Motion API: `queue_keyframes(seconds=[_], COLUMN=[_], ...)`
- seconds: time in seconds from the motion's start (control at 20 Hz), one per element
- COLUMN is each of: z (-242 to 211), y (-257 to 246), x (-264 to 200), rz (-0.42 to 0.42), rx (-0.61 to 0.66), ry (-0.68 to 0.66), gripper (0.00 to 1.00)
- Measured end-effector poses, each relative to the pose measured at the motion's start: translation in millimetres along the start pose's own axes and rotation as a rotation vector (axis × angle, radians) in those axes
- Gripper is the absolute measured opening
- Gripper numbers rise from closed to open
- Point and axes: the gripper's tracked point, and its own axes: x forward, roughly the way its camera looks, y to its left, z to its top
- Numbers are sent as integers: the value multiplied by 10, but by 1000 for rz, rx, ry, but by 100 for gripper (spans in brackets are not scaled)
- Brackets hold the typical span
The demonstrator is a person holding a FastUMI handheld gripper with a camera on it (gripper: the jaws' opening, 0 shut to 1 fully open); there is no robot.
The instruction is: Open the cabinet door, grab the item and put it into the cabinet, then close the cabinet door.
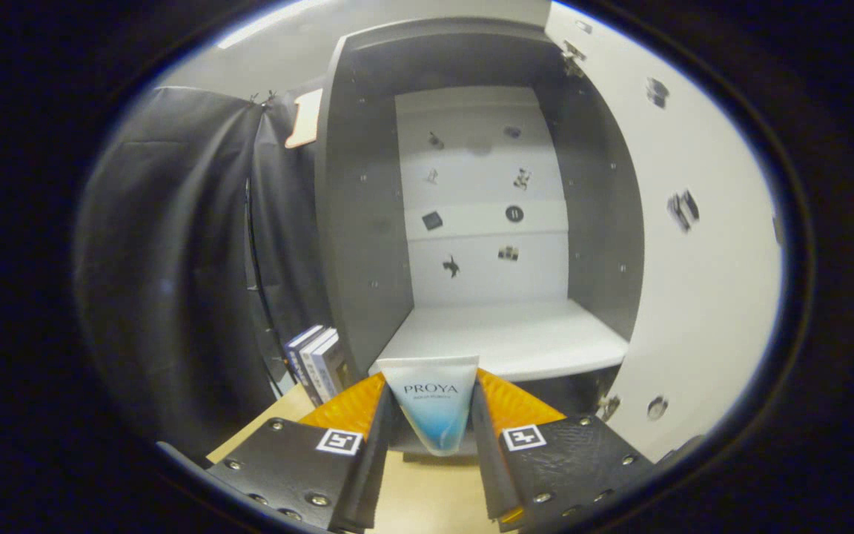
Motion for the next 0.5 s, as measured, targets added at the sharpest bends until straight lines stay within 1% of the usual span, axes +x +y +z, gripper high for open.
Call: queue_keyframes(seconds=[0.1, 0.2, 0.3, 0.5], z=[267, 407, 416, 288], y=[-31, -134, -245, -405], x=[168, 399, 663, 1126], rz=[5, -6, -20, -47], rx=[18, 23, 14, 22], ry=[-39, -52, -39, -6], gripper=[54, 54, 54, 54])
